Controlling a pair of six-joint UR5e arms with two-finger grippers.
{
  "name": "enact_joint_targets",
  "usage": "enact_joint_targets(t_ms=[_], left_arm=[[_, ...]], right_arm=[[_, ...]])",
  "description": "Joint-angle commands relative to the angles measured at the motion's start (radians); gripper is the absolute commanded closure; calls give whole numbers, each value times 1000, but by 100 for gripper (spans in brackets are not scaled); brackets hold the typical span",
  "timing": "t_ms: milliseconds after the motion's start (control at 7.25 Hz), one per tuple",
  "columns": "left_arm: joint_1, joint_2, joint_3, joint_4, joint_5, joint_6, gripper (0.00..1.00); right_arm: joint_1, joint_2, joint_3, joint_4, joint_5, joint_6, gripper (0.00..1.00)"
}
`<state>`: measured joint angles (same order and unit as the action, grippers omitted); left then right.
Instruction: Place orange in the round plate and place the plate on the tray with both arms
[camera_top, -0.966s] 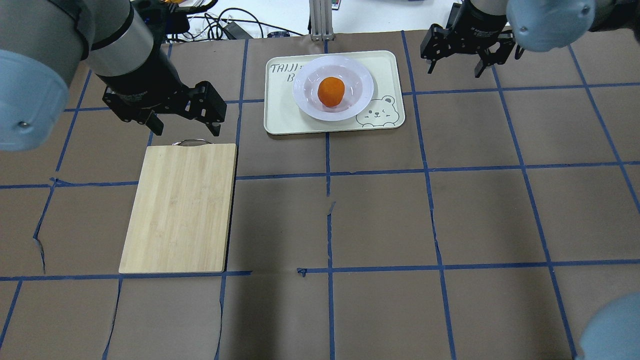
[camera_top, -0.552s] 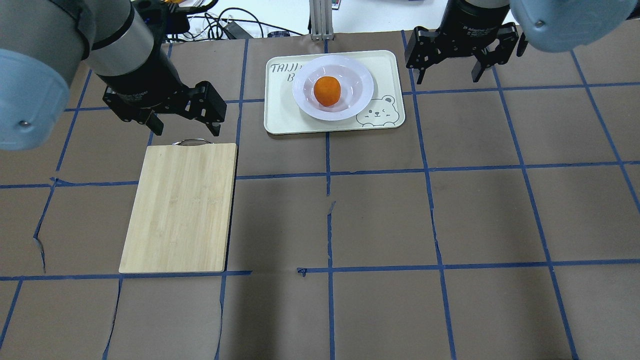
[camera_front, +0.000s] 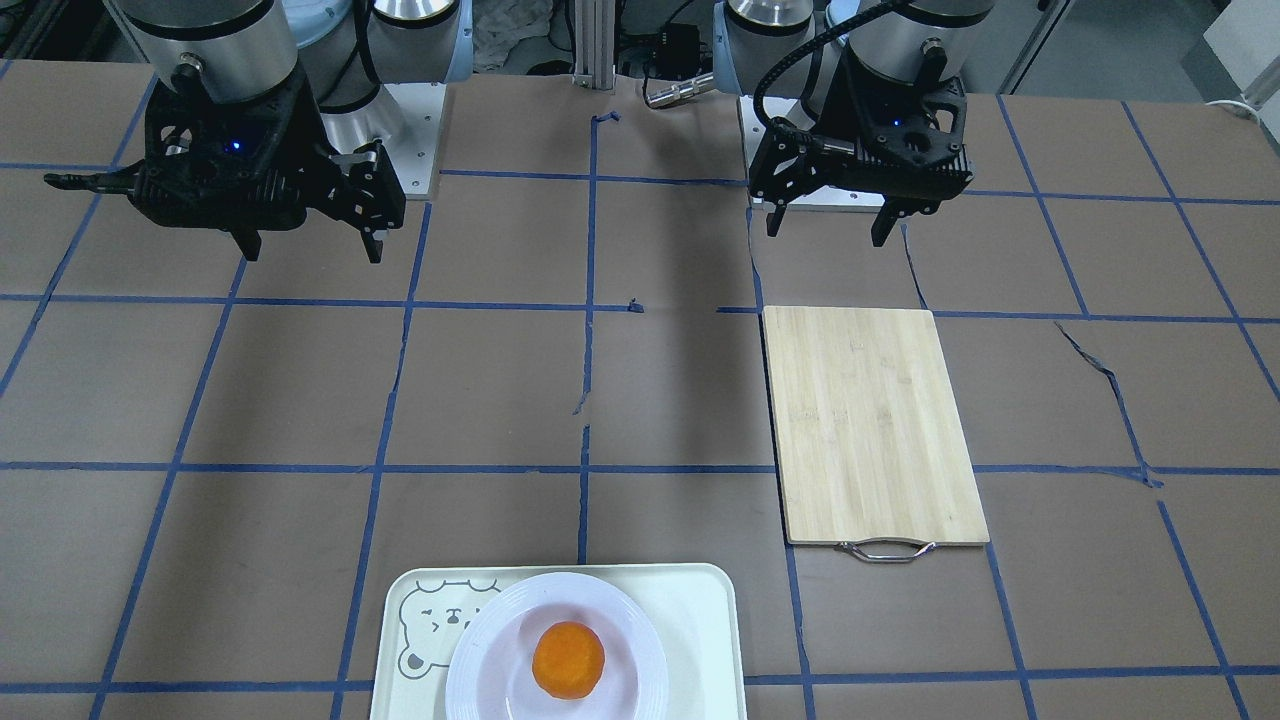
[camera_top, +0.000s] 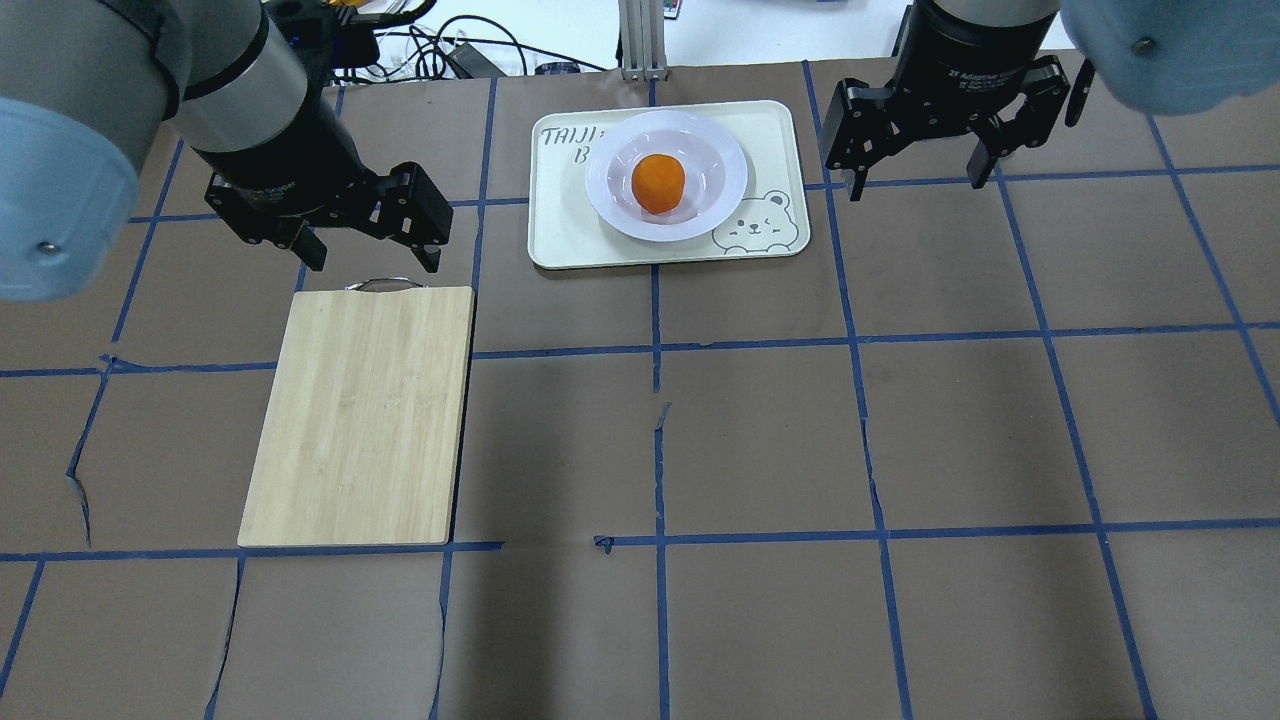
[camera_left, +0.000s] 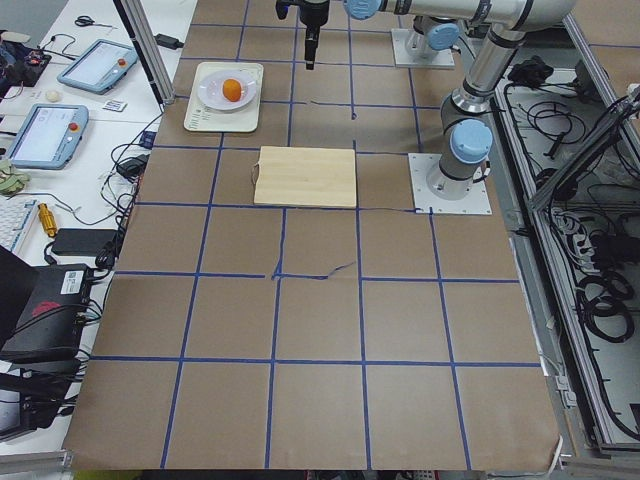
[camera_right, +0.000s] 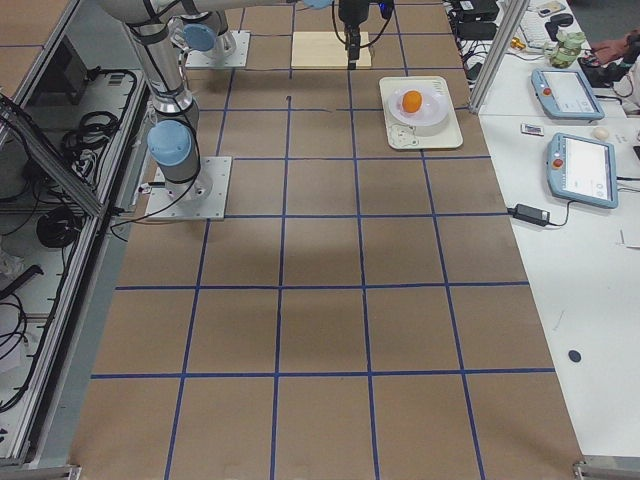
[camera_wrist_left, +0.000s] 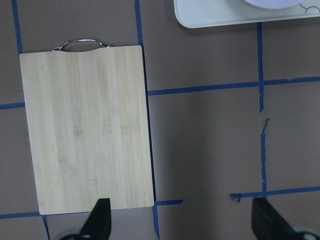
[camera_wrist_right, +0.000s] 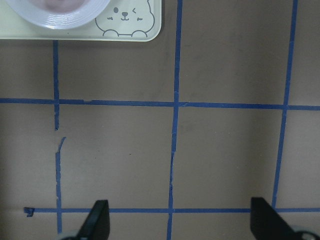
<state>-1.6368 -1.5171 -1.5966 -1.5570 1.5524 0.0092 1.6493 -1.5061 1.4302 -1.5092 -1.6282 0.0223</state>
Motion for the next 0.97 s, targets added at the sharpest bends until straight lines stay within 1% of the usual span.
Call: enact_joint_targets(t_ms=[0, 552, 828], left_arm=[[0, 2, 0, 0, 0, 0, 0], [-2, 2, 0, 0, -2, 0, 0], [-2, 2, 0, 0, -2, 0, 0]], right_arm=[[-51, 1, 4, 1, 28, -53, 0], [-55, -3, 16, 0, 36, -50, 0], [-52, -5, 18, -22, 36, -48, 0]])
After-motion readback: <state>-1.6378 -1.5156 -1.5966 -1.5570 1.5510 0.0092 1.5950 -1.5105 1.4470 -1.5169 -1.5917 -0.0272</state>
